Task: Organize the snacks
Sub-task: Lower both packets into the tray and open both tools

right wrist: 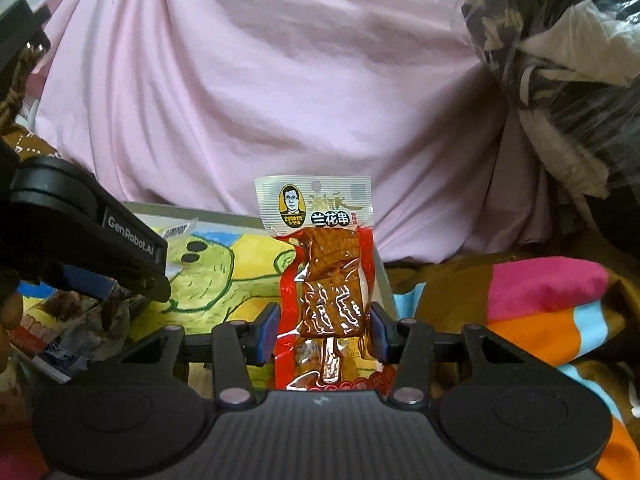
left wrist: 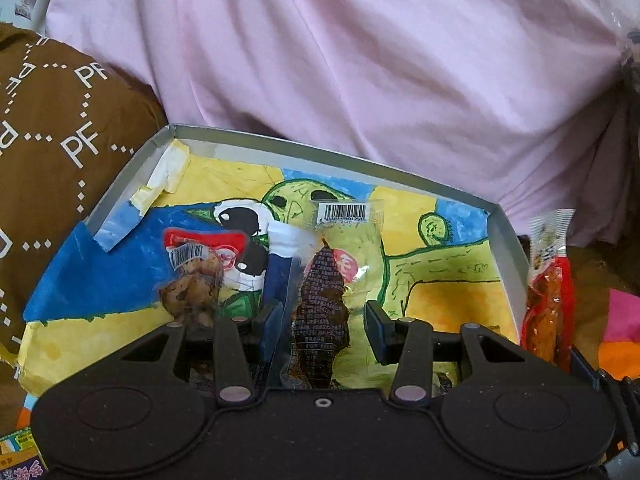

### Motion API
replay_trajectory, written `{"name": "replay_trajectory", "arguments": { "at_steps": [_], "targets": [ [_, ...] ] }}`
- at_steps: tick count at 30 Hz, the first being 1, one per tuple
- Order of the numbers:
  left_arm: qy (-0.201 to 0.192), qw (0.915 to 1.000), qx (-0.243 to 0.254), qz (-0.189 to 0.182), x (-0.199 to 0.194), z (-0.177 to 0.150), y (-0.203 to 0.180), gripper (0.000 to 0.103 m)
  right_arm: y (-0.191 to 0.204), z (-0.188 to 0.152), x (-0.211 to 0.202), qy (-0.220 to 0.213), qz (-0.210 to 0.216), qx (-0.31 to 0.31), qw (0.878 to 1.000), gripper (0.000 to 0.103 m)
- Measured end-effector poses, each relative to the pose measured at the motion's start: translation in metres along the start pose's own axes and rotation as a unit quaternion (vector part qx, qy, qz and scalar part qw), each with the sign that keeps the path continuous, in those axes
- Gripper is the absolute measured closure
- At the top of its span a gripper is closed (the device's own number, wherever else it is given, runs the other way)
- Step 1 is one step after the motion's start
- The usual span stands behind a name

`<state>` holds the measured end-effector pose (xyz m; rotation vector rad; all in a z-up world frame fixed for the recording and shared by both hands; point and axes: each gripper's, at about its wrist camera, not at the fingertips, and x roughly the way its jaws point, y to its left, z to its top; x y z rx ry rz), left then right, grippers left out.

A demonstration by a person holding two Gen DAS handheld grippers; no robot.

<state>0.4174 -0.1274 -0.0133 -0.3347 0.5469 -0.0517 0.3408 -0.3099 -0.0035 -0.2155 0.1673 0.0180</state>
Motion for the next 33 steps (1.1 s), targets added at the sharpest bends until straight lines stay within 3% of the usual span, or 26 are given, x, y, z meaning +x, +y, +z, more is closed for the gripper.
{"name": "replay_trajectory", "arguments": {
  "at_steps": [5,12,25,33],
  "targets": [
    [0.005,0.9999,0.008,-0.005,0.003,-0.001,0.000,0.056,0.002,-0.002,0.013,0.019,0.009,-0.003,1.000,0.050],
    [0.009,0.9999,0.006,-0.012,0.002,0.000,0.002,0.053,0.002,-0.003,0.019,0.027,0.008,-0.003,1.000,0.033],
    [-0.018,0.9997,-0.009,-0.011,-0.023,0.000,0.009,0.022,-0.002,0.008,0.002,0.008,0.003,0.022,1.000,0.004],
    [-0.057,0.9983,-0.012,0.002,-0.060,0.004,0.016,0.006,-0.010,0.016,-0.031,-0.020,-0.020,0.069,0.997,0.000]
  ]
}}
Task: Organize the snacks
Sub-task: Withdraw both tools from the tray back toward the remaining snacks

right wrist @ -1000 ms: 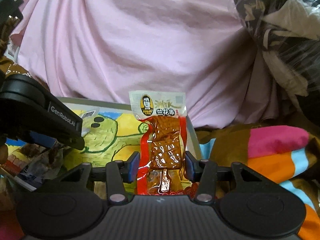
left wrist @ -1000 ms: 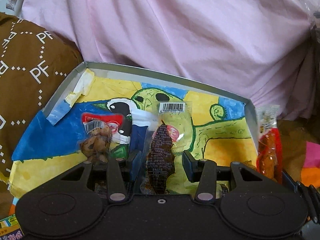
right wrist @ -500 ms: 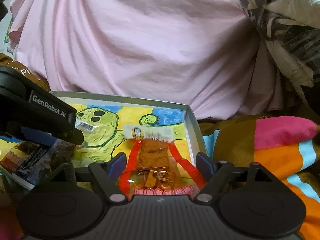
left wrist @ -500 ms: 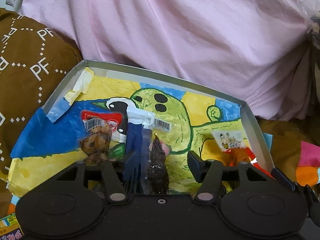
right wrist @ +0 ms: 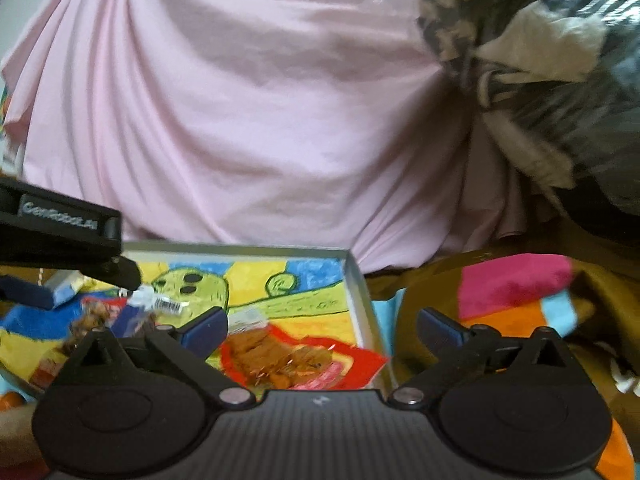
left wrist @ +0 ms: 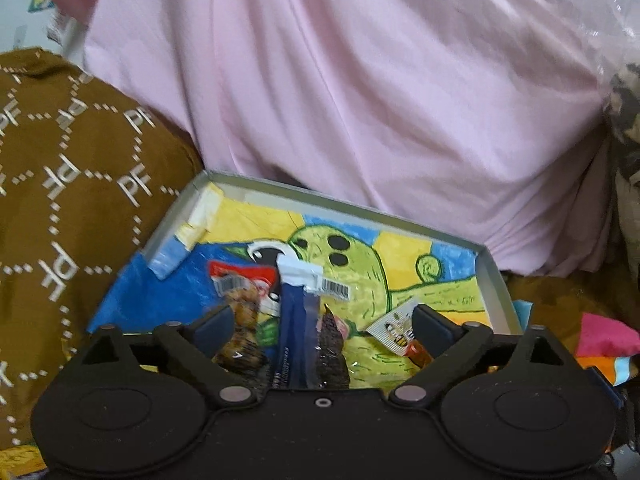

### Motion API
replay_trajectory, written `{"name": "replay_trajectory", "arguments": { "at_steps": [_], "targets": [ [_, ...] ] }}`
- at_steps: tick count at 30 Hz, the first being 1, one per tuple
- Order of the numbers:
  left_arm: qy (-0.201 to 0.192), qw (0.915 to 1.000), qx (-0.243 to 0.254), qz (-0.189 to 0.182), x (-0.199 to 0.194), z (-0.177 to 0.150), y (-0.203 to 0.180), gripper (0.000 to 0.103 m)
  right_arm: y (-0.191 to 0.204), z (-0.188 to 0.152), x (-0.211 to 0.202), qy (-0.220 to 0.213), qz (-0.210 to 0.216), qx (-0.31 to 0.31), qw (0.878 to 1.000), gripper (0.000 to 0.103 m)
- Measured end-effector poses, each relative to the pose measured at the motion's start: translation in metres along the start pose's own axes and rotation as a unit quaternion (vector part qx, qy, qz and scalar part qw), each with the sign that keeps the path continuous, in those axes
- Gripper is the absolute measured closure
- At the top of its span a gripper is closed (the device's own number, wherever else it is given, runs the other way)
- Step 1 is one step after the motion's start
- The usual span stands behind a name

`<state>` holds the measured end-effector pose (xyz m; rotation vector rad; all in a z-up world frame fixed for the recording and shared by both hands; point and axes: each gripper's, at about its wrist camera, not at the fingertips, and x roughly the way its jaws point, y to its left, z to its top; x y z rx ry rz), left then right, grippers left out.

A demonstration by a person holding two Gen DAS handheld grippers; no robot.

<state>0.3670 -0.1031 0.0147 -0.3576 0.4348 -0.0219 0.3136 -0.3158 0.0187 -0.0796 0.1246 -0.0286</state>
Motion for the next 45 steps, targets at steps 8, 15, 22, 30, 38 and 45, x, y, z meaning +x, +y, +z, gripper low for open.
{"name": "replay_trajectory", "arguments": {
  "at_steps": [8,15,22,30,38,45],
  "targets": [
    [-0.022,0.9997,0.003,0.007,-0.047,-0.002,0.008,0.001,-0.017,0.012,-0.045,-0.029,-0.021,0.056,0.998,0.000],
    [-0.016,0.9999,0.004,0.005,-0.085,-0.017,0.016,0.001,-0.024,0.013,-0.086,-0.037,-0.019,0.075,0.996,0.000],
    [-0.005,0.9999,0.015,0.001,-0.118,-0.035,0.025,0.001,-0.018,0.010,-0.129,-0.044,0.000,0.053,0.998,0.000],
    [-0.001,0.9993,0.038,0.000,-0.154,-0.050,0.035,0.001,-0.013,0.002,-0.169,-0.028,0.025,0.047,0.998,0.000],
    [0.017,0.9985,0.052,0.007,-0.179,-0.068,0.053,0.001,-0.010,-0.007,-0.193,0.020,0.046,0.054,0.997,0.000],
    [0.034,0.9978,0.053,0.020,-0.196,-0.086,0.074,0.001,0.008,-0.015,-0.199,0.069,0.063,0.027,0.995,0.000]
  ]
}}
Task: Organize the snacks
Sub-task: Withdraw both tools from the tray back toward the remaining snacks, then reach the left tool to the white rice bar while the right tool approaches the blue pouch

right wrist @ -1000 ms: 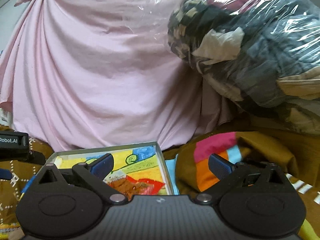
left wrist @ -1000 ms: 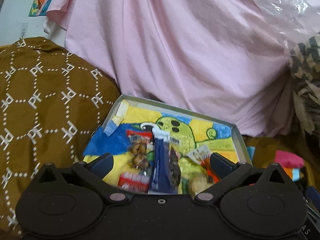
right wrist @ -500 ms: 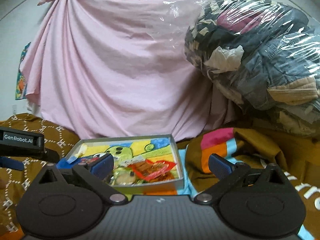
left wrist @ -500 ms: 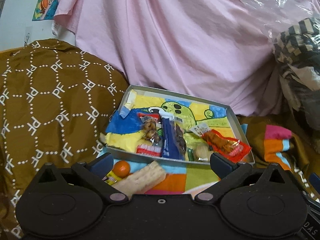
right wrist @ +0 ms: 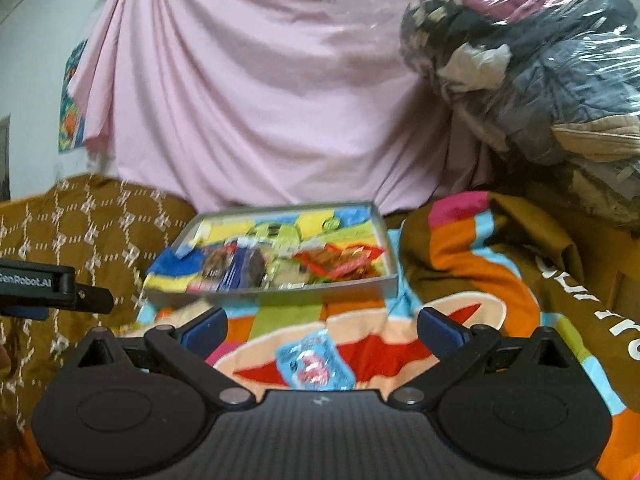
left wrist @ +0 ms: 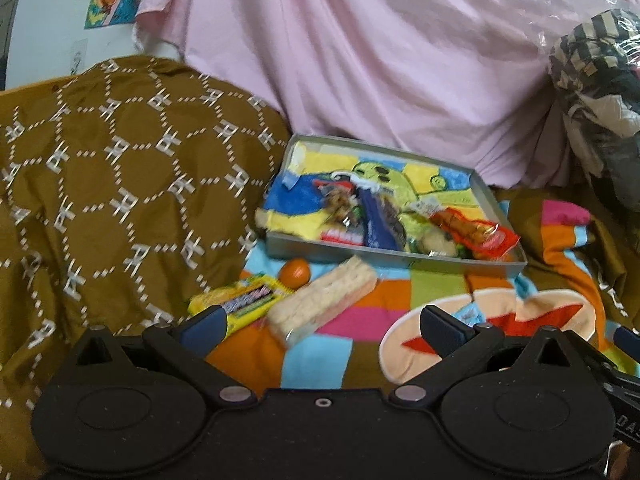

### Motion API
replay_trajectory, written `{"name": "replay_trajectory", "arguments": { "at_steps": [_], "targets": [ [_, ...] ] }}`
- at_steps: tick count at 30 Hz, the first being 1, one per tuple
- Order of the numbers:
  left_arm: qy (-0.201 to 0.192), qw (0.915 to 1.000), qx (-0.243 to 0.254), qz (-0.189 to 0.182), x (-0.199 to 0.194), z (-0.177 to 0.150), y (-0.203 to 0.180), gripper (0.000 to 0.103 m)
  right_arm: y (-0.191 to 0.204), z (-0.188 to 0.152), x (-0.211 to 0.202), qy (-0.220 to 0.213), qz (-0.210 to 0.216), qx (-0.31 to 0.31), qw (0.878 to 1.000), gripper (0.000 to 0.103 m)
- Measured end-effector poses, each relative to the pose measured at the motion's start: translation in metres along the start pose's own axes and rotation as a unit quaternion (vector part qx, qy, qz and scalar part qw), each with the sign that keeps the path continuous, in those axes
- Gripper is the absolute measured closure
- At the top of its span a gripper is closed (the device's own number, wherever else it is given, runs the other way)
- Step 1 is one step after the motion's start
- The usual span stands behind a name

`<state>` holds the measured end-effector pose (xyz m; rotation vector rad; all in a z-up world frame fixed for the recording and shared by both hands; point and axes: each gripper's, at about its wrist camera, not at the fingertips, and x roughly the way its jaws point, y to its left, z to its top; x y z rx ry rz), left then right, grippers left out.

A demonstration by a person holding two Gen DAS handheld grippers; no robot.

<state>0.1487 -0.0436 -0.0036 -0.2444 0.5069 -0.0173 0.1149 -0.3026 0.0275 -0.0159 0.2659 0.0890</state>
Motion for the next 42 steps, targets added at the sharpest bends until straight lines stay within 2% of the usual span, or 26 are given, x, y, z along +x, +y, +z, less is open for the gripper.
{"name": "replay_trajectory", "arguments": {
  "at_steps": [10,20,27,42],
  "targets": [
    [0.021,0.9996,0.019,0.004,-0.011,-0.024,0.017,0.001,0.026,-0.011,-0.002,0.053,0.001,-0.033,0.998,0.000],
    [0.041,0.9986,0.033,0.010,-0.001,-0.041,0.027,0.001,0.044,-0.020,0.011,0.107,0.017,-0.075,0.991,0.000],
    [0.046,0.9981,0.039,0.015,0.010,-0.041,0.030,0.001,0.047,-0.025,0.022,0.142,0.015,-0.081,0.986,0.000],
    [0.052,0.9965,0.065,0.010,0.037,-0.036,0.024,0.001,0.052,-0.029,0.044,0.184,0.029,-0.090,0.978,0.000]
  ]
}}
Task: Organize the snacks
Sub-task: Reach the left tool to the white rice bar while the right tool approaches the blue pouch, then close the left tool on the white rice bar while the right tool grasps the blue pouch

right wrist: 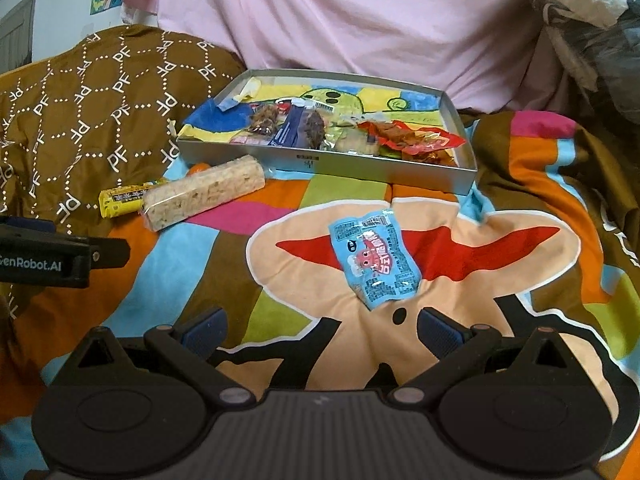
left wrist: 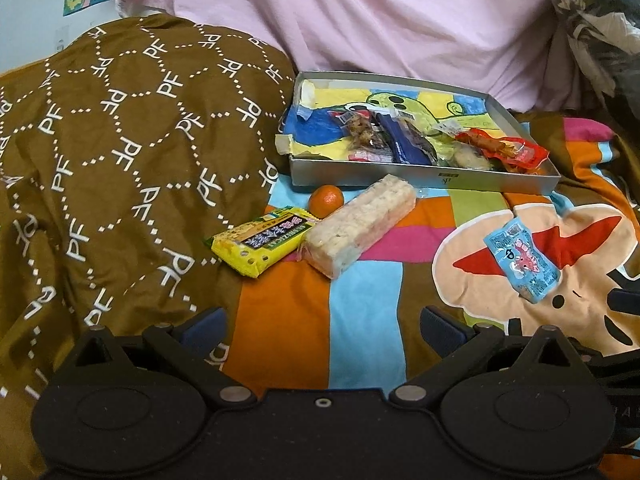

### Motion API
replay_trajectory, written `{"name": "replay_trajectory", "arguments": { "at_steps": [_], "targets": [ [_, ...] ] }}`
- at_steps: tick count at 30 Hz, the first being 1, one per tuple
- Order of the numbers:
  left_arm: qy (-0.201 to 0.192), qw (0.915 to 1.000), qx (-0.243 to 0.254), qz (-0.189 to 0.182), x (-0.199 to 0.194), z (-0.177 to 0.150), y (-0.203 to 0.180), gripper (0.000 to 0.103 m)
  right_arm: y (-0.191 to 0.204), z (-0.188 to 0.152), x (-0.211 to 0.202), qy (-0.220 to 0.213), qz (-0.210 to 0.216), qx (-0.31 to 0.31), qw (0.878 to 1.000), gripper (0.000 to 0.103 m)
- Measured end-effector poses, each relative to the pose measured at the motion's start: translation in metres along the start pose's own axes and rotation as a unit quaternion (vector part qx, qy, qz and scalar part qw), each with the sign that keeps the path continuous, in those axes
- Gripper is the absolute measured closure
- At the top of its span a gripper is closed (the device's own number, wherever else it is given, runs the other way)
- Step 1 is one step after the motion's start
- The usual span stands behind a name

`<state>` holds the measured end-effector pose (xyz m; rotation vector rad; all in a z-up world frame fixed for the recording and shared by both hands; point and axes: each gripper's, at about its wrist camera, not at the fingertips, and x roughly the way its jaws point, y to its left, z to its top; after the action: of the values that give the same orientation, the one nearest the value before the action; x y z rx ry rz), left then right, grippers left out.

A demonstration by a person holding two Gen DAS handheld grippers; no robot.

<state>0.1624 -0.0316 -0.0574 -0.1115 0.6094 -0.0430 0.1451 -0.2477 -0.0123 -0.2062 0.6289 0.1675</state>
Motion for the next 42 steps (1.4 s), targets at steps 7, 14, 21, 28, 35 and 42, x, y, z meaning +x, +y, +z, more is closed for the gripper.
{"name": "replay_trajectory", "arguments": {
  "at_steps": [7,14,21,28,35,42],
  "targets": [
    [-0.009,0.9997,0.023,-0.004,0.015,0.012,-0.004,0.001,-0.006,0.010,0.015,-0.004,0.000,-0.020,1.000,0.000],
    [-0.022,0.9974,0.066,-0.017,0.034,0.028,-0.015,0.001,-0.029,0.019,0.040,-0.006,0.017,-0.017,1.000,0.000],
    [-0.025,0.9912,0.126,-0.031,0.060,0.044,-0.028,0.001,-0.039,0.025,0.070,-0.013,0.012,-0.041,0.999,0.000],
    [0.004,0.9876,0.146,-0.057,0.089,0.059,-0.032,0.001,-0.051,0.026,0.099,-0.003,0.030,-0.030,0.999,0.000],
    [0.038,0.9855,0.138,-0.091,0.101,0.064,-0.033,0.010,-0.053,0.025,0.108,0.009,0.055,-0.017,0.998,0.000],
    [0.080,0.9844,0.108,-0.114,0.106,0.062,-0.033,0.032,-0.051,0.024,0.105,0.017,0.078,-0.015,0.997,0.001]
  ]
}}
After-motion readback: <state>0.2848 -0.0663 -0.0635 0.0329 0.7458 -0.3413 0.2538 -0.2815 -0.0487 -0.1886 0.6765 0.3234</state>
